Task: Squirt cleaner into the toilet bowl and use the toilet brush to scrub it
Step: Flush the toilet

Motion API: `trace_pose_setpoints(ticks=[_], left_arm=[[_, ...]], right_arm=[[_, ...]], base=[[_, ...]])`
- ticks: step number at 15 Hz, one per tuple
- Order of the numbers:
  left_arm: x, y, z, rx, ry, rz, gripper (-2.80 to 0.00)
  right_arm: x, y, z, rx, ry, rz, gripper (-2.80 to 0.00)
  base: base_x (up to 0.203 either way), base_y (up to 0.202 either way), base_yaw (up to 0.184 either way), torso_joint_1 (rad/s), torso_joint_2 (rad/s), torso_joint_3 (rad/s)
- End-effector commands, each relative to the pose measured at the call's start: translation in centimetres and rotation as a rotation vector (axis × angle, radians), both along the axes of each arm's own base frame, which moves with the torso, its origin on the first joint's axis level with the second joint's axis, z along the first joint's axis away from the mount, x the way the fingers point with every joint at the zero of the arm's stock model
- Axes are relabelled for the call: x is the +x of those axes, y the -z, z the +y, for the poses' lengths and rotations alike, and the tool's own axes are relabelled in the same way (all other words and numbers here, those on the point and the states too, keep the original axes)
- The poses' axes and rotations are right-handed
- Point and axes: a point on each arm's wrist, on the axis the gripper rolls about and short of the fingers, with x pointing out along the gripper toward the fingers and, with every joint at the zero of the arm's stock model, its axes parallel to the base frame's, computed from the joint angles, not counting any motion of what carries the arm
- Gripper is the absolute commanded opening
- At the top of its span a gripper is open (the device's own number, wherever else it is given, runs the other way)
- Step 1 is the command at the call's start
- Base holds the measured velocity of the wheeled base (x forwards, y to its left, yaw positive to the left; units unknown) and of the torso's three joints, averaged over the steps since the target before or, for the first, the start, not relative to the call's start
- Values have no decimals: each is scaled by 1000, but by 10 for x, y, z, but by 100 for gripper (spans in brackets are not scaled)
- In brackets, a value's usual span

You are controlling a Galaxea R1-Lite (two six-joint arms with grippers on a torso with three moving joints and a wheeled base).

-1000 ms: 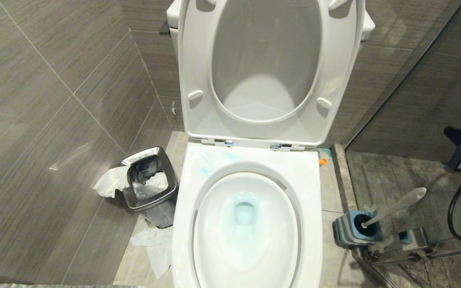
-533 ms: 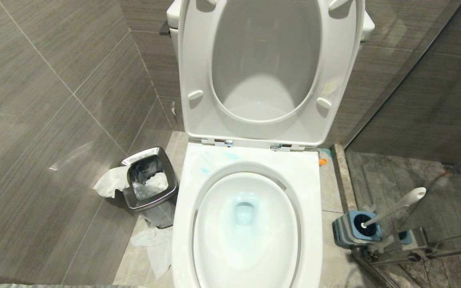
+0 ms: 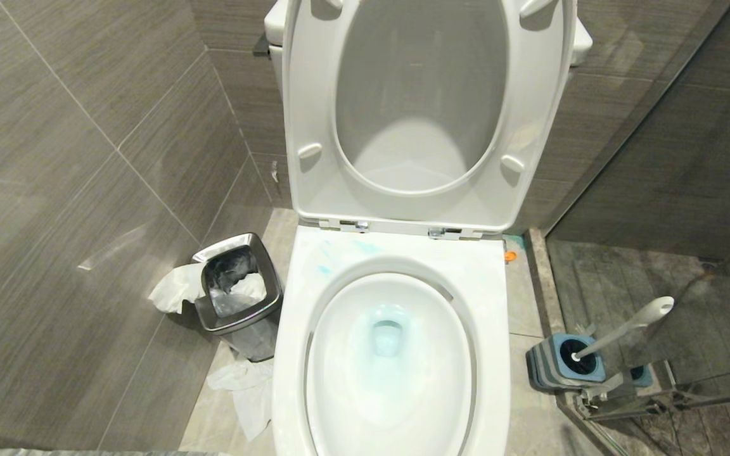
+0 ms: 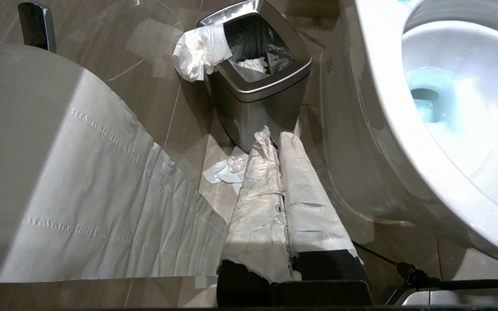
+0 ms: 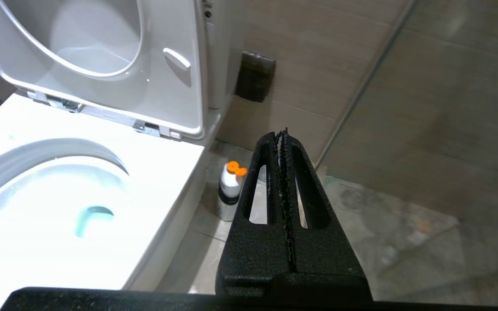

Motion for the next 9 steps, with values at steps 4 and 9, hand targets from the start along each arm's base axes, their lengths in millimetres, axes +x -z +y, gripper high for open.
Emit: trace_pose_setpoints(ticks=[4, 9], left_arm=[[0, 1, 0, 0, 1, 3, -280], [0, 0, 0, 0, 1, 1, -280]], right_arm=[[-58, 21, 2, 1, -12, -166, -280], [-68, 52, 1, 9, -29, -181, -280]], base=[[0, 0, 0, 0, 0, 0], [0, 0, 0, 0, 0, 0]])
